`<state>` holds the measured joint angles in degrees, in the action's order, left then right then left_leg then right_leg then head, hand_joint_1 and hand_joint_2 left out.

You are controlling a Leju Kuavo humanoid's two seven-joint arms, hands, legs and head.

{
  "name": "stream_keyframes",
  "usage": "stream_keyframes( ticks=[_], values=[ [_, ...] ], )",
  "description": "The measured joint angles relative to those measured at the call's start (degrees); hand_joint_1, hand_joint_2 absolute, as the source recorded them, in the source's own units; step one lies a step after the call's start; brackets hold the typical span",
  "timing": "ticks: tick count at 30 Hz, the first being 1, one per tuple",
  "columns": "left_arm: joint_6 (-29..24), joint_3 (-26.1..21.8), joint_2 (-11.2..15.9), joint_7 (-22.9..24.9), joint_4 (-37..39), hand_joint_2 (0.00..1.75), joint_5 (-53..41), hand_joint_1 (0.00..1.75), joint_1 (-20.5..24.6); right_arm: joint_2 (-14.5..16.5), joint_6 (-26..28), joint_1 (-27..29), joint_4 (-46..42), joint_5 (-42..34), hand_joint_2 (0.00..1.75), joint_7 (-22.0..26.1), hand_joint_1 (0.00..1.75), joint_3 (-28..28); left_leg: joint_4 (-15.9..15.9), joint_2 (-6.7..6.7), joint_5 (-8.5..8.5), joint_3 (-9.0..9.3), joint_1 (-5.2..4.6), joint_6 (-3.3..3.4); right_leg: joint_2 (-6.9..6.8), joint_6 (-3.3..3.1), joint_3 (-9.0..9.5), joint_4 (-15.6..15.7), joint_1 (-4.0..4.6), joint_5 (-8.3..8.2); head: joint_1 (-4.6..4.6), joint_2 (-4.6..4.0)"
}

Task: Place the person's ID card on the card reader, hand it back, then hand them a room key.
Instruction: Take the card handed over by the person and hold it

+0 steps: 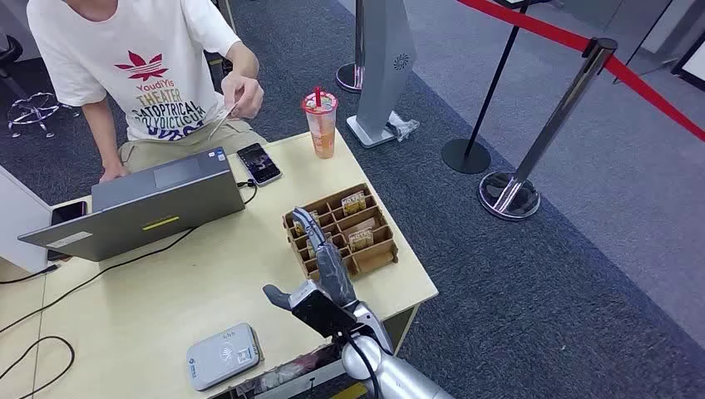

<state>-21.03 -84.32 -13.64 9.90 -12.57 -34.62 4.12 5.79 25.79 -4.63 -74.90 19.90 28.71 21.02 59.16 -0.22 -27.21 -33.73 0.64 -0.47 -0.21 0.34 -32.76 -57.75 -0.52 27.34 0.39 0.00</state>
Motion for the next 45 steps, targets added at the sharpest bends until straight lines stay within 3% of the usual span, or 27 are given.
stream_keyframes(
  ticks=[3,10,21,27,41,43,45],
  values=[
    [0.04,0.01,0.01,-0.01,0.00,0.00,-0.07,0.00,0.01,0.00,1.86,-0.12,-0.01,1.96,1.75,0.41,0.00,0.02,0.00,0.00,0.00,0.00,0.00,0.00,0.00,0.00,0.00,0.00,0.00,0.00,0.00,0.00],
    [0.31,0.05,0.08,-0.22,0.00,0.00,-0.92,0.00,0.07,0.08,12.56,-2.48,-0.03,13.53,1.75,2.29,0.00,-0.05,0.00,0.01,0.00,0.01,0.00,0.00,0.01,0.00,0.00,0.00,0.00,0.00,0.00,0.00],
    [0.25,0.35,0.62,-0.23,0.00,0.00,-2.24,0.00,0.15,5.30,13.25,-5.18,-0.65,31.15,1.75,9.04,0.00,-7.69,0.00,0.01,0.01,0.01,0.01,-0.01,0.02,0.00,0.00,-0.01,0.00,0.00,0.00,0.00],
    [-0.27,0.48,0.72,0.20,0.00,0.00,-2.26,0.00,0.34,6.92,13.25,-7.77,0.38,33.64,1.75,10.98,0.00,-10.37,0.00,0.01,0.01,0.01,0.00,0.00,0.02,0.00,0.00,-0.01,0.00,-0.01,0.00,0.00],
    [-1.09,0.48,0.60,0.26,0.00,0.00,-1.39,0.00,0.41,7.13,13.25,-12.91,5.40,33.33,1.75,11.09,0.00,-10.57,0.00,0.01,0.02,0.01,0.00,0.01,0.02,0.00,0.00,-0.01,0.00,-0.01,0.01,0.00],
    [-1.10,0.48,0.59,0.26,0.00,0.00,-1.34,0.00,0.41,7.13,13.25,-13.19,5.85,33.17,1.75,11.10,0.17,-10.57,0.00,0.01,0.02,0.01,0.00,0.01,0.03,0.00,0.00,-0.01,0.00,-0.01,0.00,0.00],
    [-1.10,0.48,0.58,0.26,0.00,0.00,-1.19,0.00,0.41,7.13,13.25,-13.56,6.45,32.73,1.75,11.10,0.63,-10.57,0.00,0.01,0.02,0.01,0.00,0.01,0.03,0.00,0.00,-0.01,0.00,-0.01,0.00,0.00]
  ],
)
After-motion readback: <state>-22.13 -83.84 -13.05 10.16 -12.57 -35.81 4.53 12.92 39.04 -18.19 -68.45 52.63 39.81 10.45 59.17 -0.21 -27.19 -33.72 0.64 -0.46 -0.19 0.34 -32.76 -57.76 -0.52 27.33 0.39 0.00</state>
